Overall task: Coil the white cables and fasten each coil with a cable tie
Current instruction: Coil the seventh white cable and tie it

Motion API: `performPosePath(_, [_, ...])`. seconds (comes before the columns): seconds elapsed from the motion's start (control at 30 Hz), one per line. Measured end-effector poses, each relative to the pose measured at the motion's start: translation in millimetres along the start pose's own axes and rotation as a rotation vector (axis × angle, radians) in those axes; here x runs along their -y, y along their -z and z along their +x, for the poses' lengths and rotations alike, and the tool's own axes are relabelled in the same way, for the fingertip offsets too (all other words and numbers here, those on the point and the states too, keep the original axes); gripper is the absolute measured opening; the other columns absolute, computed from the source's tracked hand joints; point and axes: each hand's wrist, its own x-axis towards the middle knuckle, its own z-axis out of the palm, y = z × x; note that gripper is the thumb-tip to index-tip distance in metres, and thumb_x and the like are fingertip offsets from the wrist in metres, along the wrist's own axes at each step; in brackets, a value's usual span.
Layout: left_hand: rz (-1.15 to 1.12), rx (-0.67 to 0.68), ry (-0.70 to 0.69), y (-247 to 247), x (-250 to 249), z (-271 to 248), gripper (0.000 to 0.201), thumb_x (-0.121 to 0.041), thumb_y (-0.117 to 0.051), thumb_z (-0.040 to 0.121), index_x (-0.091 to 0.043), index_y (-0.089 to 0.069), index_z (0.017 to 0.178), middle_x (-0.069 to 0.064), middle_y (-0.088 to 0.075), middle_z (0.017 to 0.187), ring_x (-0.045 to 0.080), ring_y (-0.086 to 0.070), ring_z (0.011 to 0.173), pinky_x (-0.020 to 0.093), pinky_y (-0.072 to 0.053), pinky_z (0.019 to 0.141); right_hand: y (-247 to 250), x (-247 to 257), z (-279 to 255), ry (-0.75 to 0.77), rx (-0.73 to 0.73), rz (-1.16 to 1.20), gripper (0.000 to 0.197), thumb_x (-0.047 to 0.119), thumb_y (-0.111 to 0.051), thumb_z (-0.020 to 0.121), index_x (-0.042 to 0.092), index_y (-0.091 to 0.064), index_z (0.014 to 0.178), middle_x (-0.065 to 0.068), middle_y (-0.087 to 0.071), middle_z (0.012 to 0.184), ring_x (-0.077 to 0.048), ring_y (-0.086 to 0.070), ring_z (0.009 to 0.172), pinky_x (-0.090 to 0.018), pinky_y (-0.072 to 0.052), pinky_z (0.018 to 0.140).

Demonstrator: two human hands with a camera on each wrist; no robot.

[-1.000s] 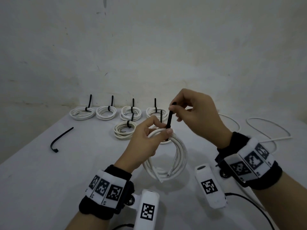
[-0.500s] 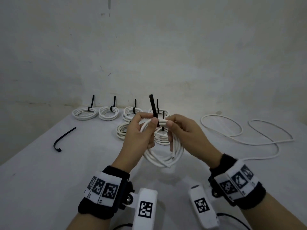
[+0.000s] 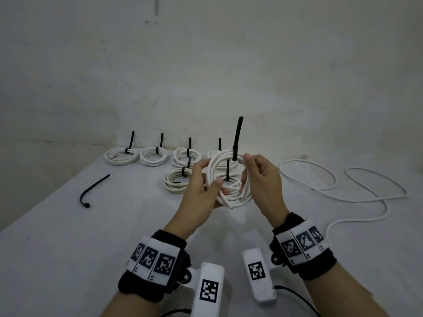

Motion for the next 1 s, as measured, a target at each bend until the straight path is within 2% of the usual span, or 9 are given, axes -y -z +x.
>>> performPosePath(0.13, [0.069,-0.088,0.025,8.0,0.3,9.3,0.026,-0.005,-0.036,0.100,-0.017,-0.041,0.123,0.005,-0.053,0.082,0.001,-0.060,0.059,0.023,-0.057,0.055,-6.7,-12.3,-7.2,-0.135,0.041,0.086,0.043,0.030,-0.036,0.102,0.007,-0.062,0.078,-0.007,-0.061,0.062,-0.015,-0.057,0.054,-0.026,-0.049,0.052])
performPosePath(0.23, [0.038,-0.183,0.081,28.7,-4.5,26.6,0.024,0.000,-0.034,0.098,-0.015,-0.040,0.115,0.009,-0.052,0.088,0.008,-0.060,0.059,0.024,-0.056,0.050,-8.6,-24.3,-9.8,-0.255,0.200,0.110,0.032,0.015,-0.042,0.100,0.009,-0.064,0.077,-0.006,-0.063,0.064,-0.017,-0.061,0.056,-0.029,-0.053,0.053])
performPosePath(0.37, [0.082,-0.297,0.200,77.2,-9.4,58.0,0.028,0.004,-0.033,0.097,-0.018,-0.033,0.114,0.005,-0.051,0.092,0.013,-0.062,0.062,0.028,-0.054,0.043,-7.0,-42.2,-16.5,-0.106,0.622,-0.183,0.022,0.005,-0.060,0.088,0.024,-0.068,0.081,0.013,-0.067,0.083,0.004,-0.061,0.079,-0.015,-0.047,0.074])
performPosePath(0.5, [0.255,-0.390,0.343,127.9,2.1,81.9,0.029,0.005,-0.030,0.096,-0.020,-0.027,0.111,0.004,-0.044,0.089,0.016,-0.052,0.068,0.029,-0.053,0.042,-5.7,-45.3,-17.5,-0.067,0.826,-0.341,0.027,0.006,-0.069,0.081,0.022,-0.069,0.104,0.010,-0.061,0.115,0.002,-0.054,0.107,-0.005,-0.037,0.088])
performPosePath(0.6, [0.299,-0.440,0.455,150.2,16.5,91.6,0.044,0.007,-0.026,0.095,-0.013,-0.024,0.135,0.014,-0.049,0.091,0.024,-0.053,0.071,0.042,-0.051,0.062,-2.2,-54.6,-16.5,-0.050,0.968,-0.482,0.045,0.013,-0.073,0.080,0.023,-0.061,0.122,0.011,-0.047,0.132,0.006,-0.040,0.119,0.006,-0.022,0.090])
performPosePath(0.7, [0.369,-0.468,0.530,161.2,27.6,96.7,0.046,0.001,-0.026,0.098,-0.001,-0.016,0.143,0.032,-0.051,0.124,0.044,-0.056,0.103,0.048,-0.050,0.086,1.5,-61.7,-16.3,-0.086,1.030,-0.525,0.049,0.022,-0.072,0.082,0.034,-0.055,0.127,0.011,-0.036,0.146,0.001,-0.031,0.131,-0.006,-0.019,0.102])
performPosePath(0.8, [0.476,-0.418,0.522,172.8,42.1,105.7,0.058,-0.006,-0.045,0.094,-0.001,-0.014,0.142,0.030,-0.053,0.115,0.043,-0.059,0.092,0.043,-0.054,0.078,2.1,-64.3,-16.3,-0.092,1.040,-0.498,0.049,0.024,-0.072,0.082,0.040,-0.052,0.124,0.013,-0.033,0.147,0.001,-0.029,0.134,-0.011,-0.019,0.105])
performPosePath(0.9, [0.680,-0.333,0.549,180.9,47.3,110.2,0.095,-0.049,-0.076,0.068,-0.016,-0.021,0.139,0.024,-0.045,0.130,0.040,-0.054,0.111,0.050,-0.048,0.093,1.8,-66.2,-15.7,-0.083,1.061,-0.497,0.049,0.026,-0.071,0.083,0.044,-0.050,0.123,0.015,-0.032,0.147,0.002,-0.028,0.134,-0.013,-0.019,0.107])
performPosePath(1.0, [0.924,-0.220,0.538,176.7,41.6,106.8,0.110,-0.042,-0.086,0.061,-0.012,-0.018,0.143,0.023,-0.025,0.145,0.037,-0.032,0.134,0.047,-0.033,0.108,2.2,-67.9,-15.7,-0.094,1.061,-0.490,0.050,0.028,-0.072,0.082,0.045,-0.051,0.124,0.017,-0.032,0.146,0.002,-0.028,0.135,-0.018,-0.020,0.111])
